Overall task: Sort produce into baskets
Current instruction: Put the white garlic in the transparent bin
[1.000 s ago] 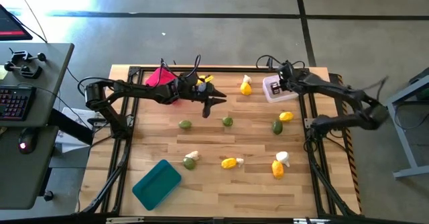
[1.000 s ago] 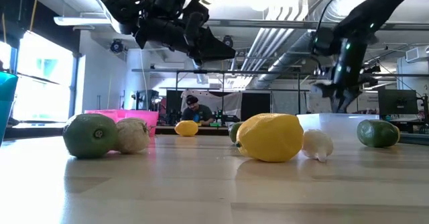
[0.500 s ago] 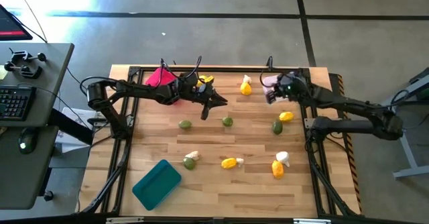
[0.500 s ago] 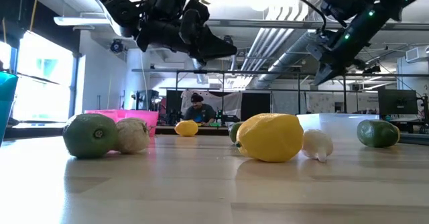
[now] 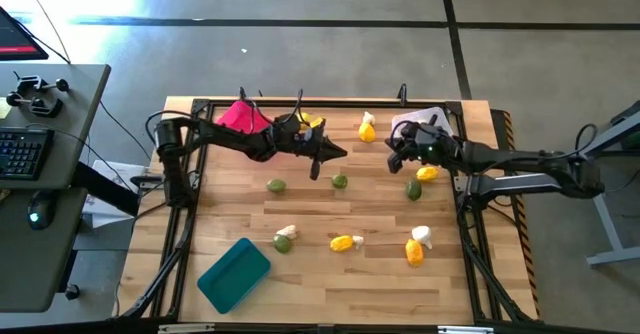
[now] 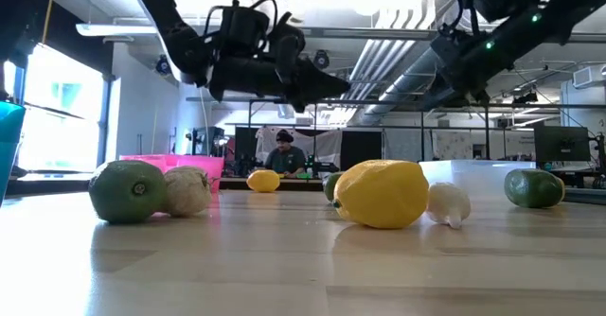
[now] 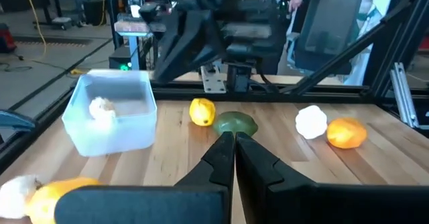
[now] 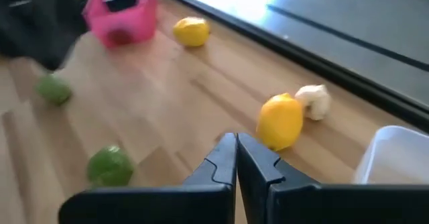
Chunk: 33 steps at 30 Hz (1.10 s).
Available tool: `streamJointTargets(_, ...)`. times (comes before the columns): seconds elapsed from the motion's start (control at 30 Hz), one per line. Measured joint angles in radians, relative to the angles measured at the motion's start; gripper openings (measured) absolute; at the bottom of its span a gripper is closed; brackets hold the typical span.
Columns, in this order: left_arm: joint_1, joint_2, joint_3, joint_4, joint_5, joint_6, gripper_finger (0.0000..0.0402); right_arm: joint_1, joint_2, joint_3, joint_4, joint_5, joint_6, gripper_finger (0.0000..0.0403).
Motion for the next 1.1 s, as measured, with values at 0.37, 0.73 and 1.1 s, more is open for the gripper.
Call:
streamJointTargets(0.37,0.0,0.009,0.0,0.001,-0.021,0.06,0.0,0.174,0.0,0.15,-0.301,-0.01,0.088,0.0001)
streamJointTargets(0.73,0.0,0.009,0.0,-0.044,-0.033,0.074,0.0,0.427,0.002,0.162,-0.486,-0.161,0.448,0.0068)
streamJointTargets(1.1,0.0,0.009,0.0,-0.067,-0.034,0.081,0.0,0.726,0.013,0.162,-0.722,-0.18,0.66,0.0242)
